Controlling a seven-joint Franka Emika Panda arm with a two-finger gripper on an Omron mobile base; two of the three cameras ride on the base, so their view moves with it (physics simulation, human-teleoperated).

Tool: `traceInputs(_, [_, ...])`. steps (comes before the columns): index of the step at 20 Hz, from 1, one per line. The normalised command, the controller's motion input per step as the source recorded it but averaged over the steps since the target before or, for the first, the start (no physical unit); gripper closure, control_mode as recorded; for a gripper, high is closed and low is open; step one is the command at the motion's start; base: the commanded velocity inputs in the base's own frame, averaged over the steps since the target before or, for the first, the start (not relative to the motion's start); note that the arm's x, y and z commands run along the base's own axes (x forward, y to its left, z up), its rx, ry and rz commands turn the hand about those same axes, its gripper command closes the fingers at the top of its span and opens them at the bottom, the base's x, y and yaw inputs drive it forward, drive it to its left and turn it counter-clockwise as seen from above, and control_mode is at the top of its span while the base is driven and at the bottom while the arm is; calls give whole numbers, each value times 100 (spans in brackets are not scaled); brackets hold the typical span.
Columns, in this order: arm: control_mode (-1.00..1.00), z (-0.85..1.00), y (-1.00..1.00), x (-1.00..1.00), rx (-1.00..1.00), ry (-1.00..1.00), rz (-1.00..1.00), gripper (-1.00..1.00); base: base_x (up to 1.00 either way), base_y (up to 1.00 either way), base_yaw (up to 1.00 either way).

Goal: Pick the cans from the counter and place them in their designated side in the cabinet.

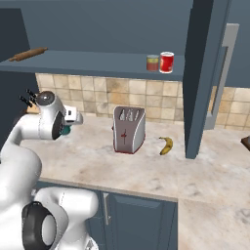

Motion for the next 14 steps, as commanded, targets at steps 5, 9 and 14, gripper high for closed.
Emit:
traceInputs(5, [-100,40,-12,-40,0,-7,0,100,0,0,0])
traceInputs(9, [-100,42,-17,-43,0,-6,0,100,0,0,0])
traceInputs(14, [-100,31,-21,-44,0,-4,0,100,0,0,0])
